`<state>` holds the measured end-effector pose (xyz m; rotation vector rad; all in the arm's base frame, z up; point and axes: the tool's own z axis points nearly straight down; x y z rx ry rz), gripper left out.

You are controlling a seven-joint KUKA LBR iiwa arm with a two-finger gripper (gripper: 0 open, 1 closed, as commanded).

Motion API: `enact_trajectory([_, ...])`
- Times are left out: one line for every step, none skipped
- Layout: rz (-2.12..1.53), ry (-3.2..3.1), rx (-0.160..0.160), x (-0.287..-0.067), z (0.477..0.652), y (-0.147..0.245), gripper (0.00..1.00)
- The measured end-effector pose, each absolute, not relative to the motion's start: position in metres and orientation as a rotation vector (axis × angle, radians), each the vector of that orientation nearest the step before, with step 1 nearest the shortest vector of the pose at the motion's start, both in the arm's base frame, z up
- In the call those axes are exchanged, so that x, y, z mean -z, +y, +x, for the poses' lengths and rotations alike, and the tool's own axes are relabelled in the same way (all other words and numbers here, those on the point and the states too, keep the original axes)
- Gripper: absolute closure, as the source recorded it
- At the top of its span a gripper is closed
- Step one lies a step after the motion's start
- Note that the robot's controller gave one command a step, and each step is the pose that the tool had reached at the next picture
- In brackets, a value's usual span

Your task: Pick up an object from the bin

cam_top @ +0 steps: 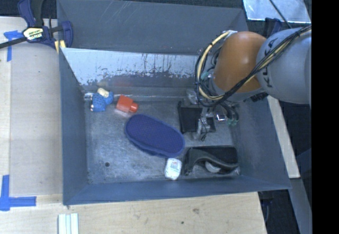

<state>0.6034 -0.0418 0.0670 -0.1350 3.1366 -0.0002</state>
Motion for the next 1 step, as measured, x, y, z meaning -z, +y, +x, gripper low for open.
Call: enact_trajectory([-0.134, 3.134, 0.000, -0.0675, 0.6044, -0.0419, 0.00])
